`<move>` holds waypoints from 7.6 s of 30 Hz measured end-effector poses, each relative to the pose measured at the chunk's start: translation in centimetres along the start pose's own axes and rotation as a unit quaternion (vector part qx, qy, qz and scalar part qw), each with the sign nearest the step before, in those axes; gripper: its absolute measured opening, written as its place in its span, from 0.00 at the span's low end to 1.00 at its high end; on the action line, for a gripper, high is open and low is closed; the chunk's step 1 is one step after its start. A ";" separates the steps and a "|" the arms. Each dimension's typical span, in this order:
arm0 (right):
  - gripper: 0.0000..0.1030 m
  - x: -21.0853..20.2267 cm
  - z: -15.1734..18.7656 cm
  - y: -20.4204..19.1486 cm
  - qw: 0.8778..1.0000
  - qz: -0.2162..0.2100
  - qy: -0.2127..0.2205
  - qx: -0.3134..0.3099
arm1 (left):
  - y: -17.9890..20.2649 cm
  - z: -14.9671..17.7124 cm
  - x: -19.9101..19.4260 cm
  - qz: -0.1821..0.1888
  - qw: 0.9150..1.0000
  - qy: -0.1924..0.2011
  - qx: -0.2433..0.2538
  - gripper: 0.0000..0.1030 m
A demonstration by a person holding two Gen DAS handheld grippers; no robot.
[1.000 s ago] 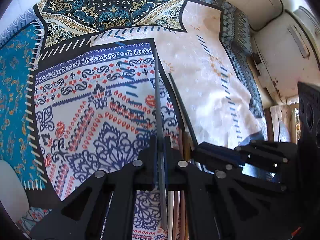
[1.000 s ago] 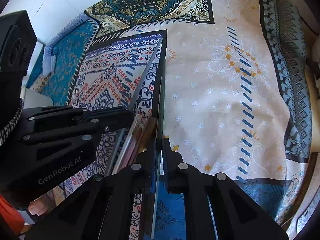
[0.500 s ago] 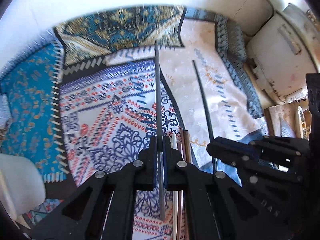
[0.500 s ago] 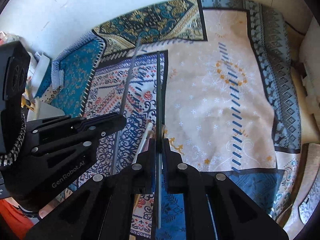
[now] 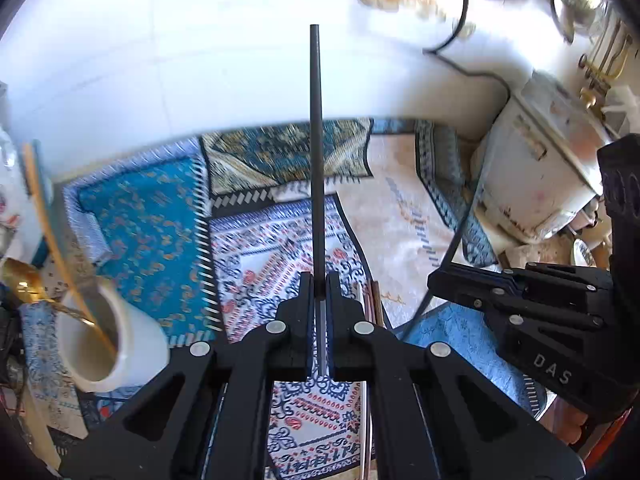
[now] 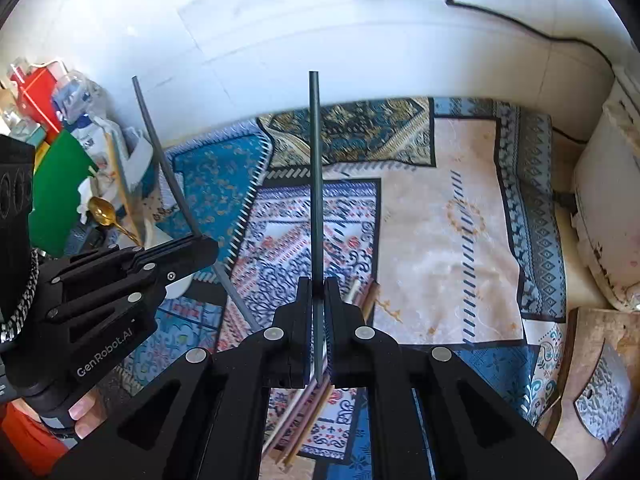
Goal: Organize utensils
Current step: 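Lift the dark chopstick with the left gripper while the right lifts its chopstick toward the cup, then lower the dark chopstick into the cup with the left gripper while the right inserts its chopstick, then open both, then move both grippers back over the remaining chopsticks on the mat, then grasp a wooden chopstick with the right gripper while the left grasps a pale chopstick, then lift the wooden chopstick with the right gripper while the left lifts the pale chopstick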
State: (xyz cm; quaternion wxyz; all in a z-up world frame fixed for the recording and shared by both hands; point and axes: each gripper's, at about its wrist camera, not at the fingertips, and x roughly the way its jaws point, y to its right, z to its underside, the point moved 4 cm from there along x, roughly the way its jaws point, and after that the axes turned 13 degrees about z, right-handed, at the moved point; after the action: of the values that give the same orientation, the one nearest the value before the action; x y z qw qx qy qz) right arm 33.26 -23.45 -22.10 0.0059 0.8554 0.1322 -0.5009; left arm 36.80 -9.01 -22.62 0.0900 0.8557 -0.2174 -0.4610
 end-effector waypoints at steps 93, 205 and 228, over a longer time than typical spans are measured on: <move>0.37 -3.6 -2.5 -11.9 0.994 0.041 0.054 -0.091 | -9.2 1.1 -15.3 -0.072 0.991 0.103 -0.034 0.34; 0.07 14.0 -0.3 4.6 0.985 -0.021 -0.171 0.013 | -0.6 1.7 16.7 0.041 0.984 -0.161 -0.062 0.05; 0.07 8.4 -0.8 4.7 0.994 0.004 -0.105 0.007 | -0.6 0.7 11.8 0.044 0.990 -0.115 -0.063 0.04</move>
State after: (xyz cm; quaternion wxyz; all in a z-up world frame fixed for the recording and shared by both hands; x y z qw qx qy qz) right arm 38.96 -26.05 -29.49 0.0157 0.7983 0.1244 -0.5891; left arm 42.05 -13.77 -32.10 0.1379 0.7794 -0.2340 -0.5646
